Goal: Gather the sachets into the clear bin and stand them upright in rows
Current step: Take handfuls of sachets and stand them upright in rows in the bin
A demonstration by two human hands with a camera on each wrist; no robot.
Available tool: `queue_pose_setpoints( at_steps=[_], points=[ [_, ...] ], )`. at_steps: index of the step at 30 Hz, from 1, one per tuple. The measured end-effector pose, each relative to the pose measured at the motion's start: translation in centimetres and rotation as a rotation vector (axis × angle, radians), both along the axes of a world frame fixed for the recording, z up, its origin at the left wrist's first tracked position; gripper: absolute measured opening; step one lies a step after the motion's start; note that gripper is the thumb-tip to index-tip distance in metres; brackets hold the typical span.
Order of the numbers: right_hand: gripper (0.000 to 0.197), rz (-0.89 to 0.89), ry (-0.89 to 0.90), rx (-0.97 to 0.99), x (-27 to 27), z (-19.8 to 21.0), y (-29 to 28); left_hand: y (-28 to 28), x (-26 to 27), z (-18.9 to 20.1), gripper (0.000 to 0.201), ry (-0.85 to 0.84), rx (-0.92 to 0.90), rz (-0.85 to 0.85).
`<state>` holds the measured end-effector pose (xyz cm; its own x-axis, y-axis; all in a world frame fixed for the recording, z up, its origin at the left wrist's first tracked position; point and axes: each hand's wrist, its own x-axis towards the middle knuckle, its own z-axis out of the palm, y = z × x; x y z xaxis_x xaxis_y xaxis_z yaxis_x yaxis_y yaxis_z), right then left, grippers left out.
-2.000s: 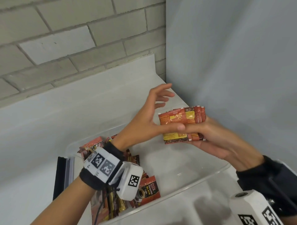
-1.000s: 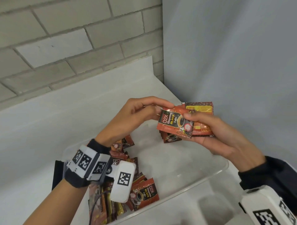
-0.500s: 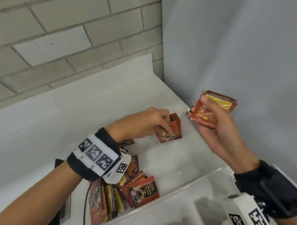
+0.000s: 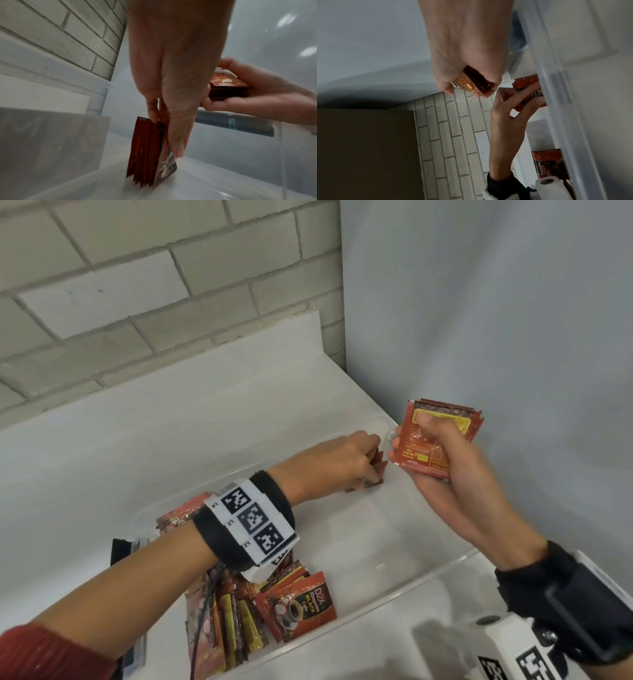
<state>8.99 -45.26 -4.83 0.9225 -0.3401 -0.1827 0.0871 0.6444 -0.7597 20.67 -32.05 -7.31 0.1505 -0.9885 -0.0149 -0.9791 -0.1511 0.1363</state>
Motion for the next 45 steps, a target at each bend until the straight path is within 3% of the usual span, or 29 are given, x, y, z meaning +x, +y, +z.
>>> queue_pose_setpoints(
  at_steps=[9, 16, 20, 24, 27, 29, 32, 36, 39, 41, 43, 45],
  points=[
    [0.026, 0.002, 0.049, 0.024, -0.1, -0.5, -0.2, 0.3, -0.1, -0.3, 0.024, -0.069, -0.118, -0.003],
    [0.022, 0.024, 0.058, -0.042, -0.1, -0.4, -0.1, 0.5, 0.0, 0.2, 0.025, 0.050, -0.079, 0.025],
    [0.023, 0.025, 0.029, -0.040, -0.1, -0.1, 0.0, 1.0, 0.5, 1.9, 0.019, 0.245, -0.147, 0.160],
    [0.032, 0.045, 0.019, -0.073, -0.1, 0.1, 0.1, 1.5, 0.6, 4.3, 0.021, 0.430, -0.344, 0.338],
    [0.036, 0.082, 0.003, -0.128, -0.2, 0.1, 0.1, 1.7, -0.5, 5.7, 0.024, 0.704, -0.414, 0.375],
    [0.035, 0.111, -0.016, -0.154, -0.3, 0.1, 0.2, 1.8, -1.3, 6.0, 0.036, 0.865, -0.428, 0.373],
    [0.035, 0.141, -0.029, -0.176, -0.3, 0.0, 0.2, 1.7, -1.8, 5.9, 0.044, 0.959, -0.475, 0.409],
    [0.044, 0.205, -0.037, -0.187, -0.4, -0.1, 0.2, 2.3, -2.0, 6.0, 0.033, 0.887, -0.626, 0.387],
    [0.085, 0.243, -0.020, -0.171, 0.0, -0.4, 0.1, 2.8, -1.8, 6.2, 0.022, 0.740, -0.741, 0.299],
    [0.102, 0.272, -0.004, -0.121, 0.2, -0.4, 0.1, 3.1, -1.8, 6.0, 0.019, 0.665, -0.772, 0.224],
    [0.098, 0.316, -0.014, -0.089, 0.1, -0.2, 0.2, 3.3, -1.8, 5.7, 0.018, 0.610, -0.762, 0.178],
    [0.074, 0.330, -0.014, -0.087, -0.2, 0.2, 0.2, 3.5, -1.9, 5.3, 0.016, 0.579, -0.728, 0.164]
  ],
)
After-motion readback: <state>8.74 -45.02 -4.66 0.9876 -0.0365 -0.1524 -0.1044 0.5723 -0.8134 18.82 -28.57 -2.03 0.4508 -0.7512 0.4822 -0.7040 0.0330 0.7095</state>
